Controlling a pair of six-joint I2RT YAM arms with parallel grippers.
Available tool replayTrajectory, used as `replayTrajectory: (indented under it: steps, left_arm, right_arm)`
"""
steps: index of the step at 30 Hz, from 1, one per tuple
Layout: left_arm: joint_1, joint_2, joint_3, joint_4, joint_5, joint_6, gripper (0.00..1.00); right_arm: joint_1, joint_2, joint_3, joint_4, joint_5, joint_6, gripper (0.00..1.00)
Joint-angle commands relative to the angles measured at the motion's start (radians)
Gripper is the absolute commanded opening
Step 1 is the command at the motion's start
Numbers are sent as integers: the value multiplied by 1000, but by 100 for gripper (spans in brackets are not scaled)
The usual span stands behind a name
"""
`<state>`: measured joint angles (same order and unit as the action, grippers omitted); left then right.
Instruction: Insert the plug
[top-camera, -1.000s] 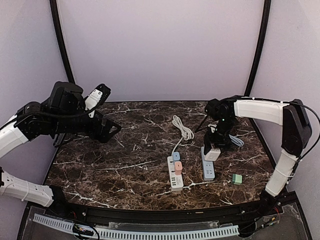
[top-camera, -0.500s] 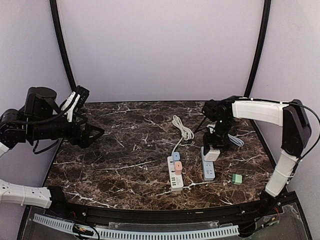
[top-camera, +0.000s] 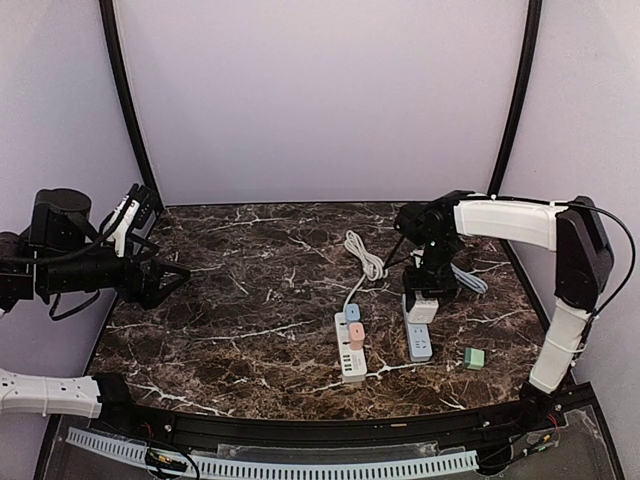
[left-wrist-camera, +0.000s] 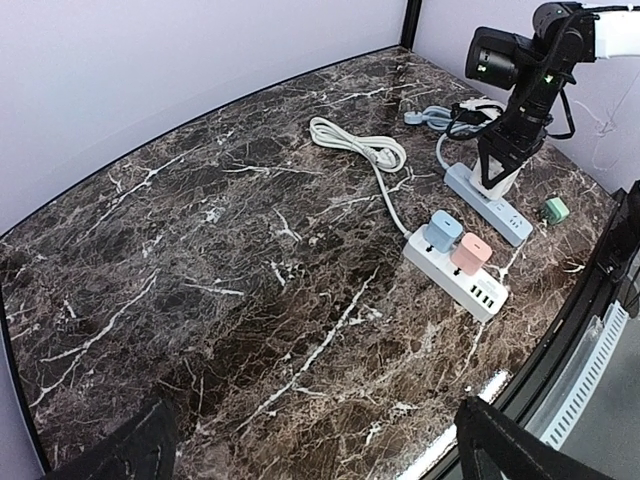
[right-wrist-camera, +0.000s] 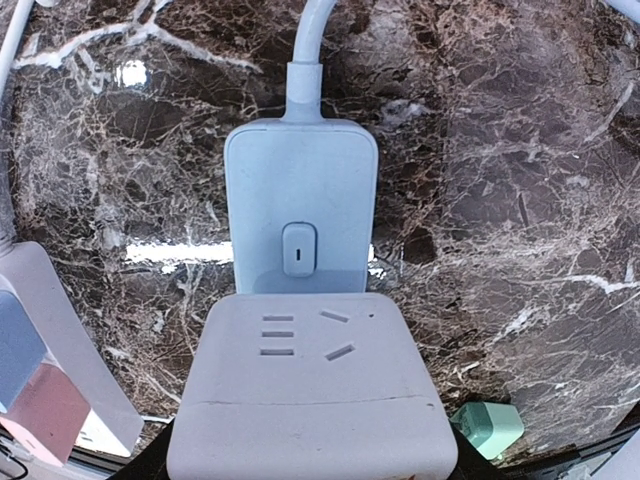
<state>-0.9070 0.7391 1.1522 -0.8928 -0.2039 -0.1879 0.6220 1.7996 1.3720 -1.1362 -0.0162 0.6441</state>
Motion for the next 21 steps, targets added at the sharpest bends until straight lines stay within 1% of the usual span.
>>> replayTrajectory:
  steps: [1,3,10,16,21]
  left_arm:
    - [2,34,9,-30,-44,-19,99]
    - [3,52,13,-24,-54,-26,99]
    - [2,153,-5,73,-98,-25,99]
    - [2,224,22,139,-114,-53,99]
    - [2,273,17,195,-110,-22,99]
  right_arm:
    - [11,48,8,-93,21,9,0]
    - [13,43,12,-98,-1,11,0]
    - [14,27,-22,-70,4,19,0]
    - [14,38,2,-74,10,3,0]
    - [15,61,18,-82,13,-9,0]
